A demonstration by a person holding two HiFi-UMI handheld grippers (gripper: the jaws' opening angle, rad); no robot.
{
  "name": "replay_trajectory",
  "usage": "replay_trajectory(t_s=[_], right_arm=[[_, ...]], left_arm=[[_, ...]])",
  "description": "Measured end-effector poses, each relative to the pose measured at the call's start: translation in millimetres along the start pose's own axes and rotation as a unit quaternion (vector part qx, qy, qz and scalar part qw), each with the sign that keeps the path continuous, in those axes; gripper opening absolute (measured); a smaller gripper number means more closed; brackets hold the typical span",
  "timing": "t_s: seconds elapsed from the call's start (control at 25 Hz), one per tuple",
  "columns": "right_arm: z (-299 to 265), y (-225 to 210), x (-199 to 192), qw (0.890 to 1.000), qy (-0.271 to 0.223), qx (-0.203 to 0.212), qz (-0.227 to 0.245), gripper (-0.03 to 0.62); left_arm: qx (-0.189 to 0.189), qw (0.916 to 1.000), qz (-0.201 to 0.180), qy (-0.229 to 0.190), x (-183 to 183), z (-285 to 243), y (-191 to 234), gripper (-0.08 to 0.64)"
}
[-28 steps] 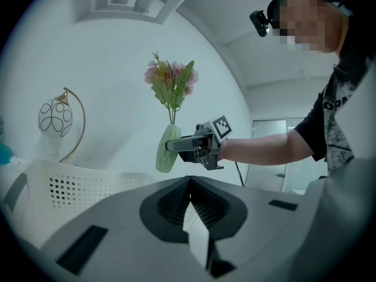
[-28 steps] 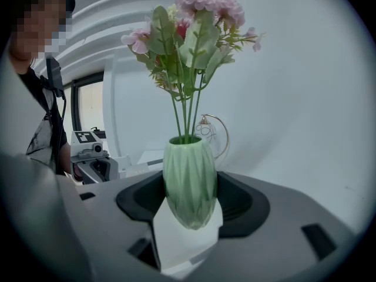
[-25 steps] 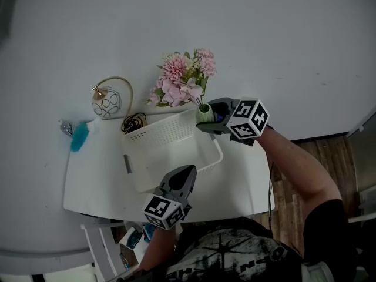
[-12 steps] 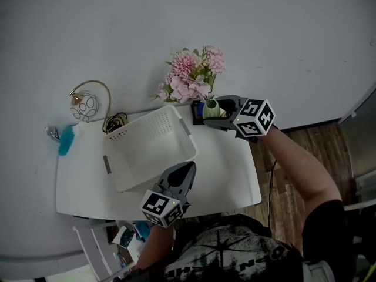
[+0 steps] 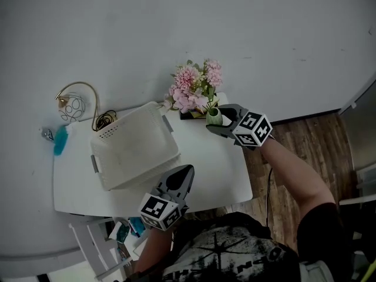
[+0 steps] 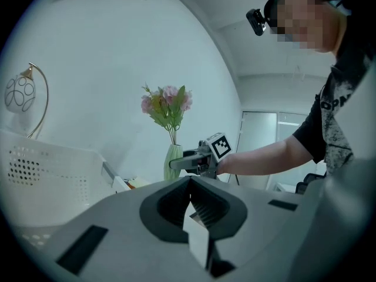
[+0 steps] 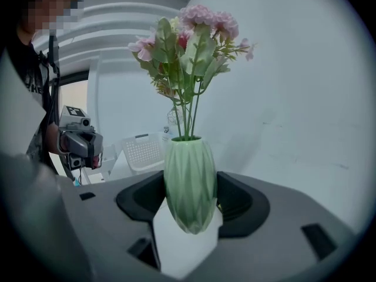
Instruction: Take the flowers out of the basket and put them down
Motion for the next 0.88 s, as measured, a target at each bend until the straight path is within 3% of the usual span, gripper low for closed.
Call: replay_trajectory(t_s=[0.52, 0.88], right_arm=[[3, 13, -95, 0.998, -0.065, 0.01, -0.015, 0.268], [-7, 18, -144, 0.998, -0.062, 0.009, -0.024, 0.268]], left_arm=[[0.04, 0.998, 0.009, 0.048, -30, -6, -23, 0.014], [0.049, 0.9964, 0.015, 0.067, -52, -13, -32, 0.014]])
Point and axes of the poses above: the fingertips, and each gripper's own axes: z backward along the fingers, y to its left, x out of its top, the point moved 8 cm from there along z, backward along the fingers, and after that the axes turned 7 degrees about -y, right-handed, at the moved point
